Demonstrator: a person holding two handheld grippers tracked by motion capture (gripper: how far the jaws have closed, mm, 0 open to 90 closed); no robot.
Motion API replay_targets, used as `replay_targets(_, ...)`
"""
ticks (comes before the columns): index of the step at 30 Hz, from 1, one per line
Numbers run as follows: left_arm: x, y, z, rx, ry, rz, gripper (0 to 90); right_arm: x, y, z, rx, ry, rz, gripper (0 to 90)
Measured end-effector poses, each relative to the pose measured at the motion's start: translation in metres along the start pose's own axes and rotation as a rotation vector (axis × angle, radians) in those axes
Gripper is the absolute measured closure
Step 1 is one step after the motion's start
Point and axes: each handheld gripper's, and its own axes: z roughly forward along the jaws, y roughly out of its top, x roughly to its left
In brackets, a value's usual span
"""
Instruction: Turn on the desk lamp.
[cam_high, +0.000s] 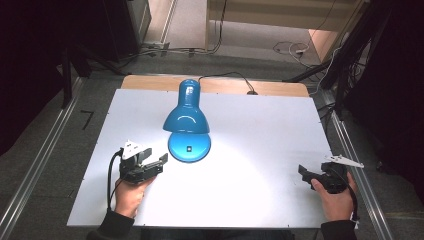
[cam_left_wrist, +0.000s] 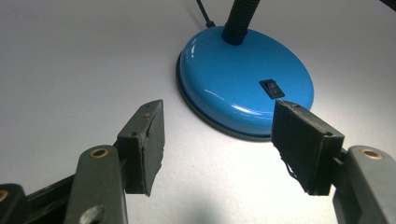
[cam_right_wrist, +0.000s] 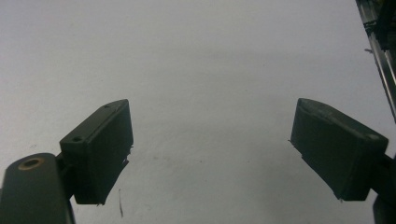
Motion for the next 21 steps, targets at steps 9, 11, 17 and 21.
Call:
replay_targets(9, 0.005, -0.004, -0.007, -0.002, 0.011, -0.002, 35.7, 0.0, 0.0, 0.0, 0.0, -0.001, -0.002, 11.7)
replay_targets(11, 0.006, -0.004, -0.009, -0.005, 0.011, -0.002, 35.6, 0.0, 0.0, 0.0, -0.001, -0.001, -0.004, 11.7)
replay_targets(17, 0.01, -0.007, -0.014, -0.006, 0.018, -0.008, 35.7, 0.0, 0.0, 0.0, 0.0, -0.001, -0.002, 11.7)
replay_targets(21, 0.013, -0.008, -0.018, -0.013, 0.023, -0.015, 35.7, 0.0, 0.0, 0.0, 0.0, -0.002, -0.002, 11.7)
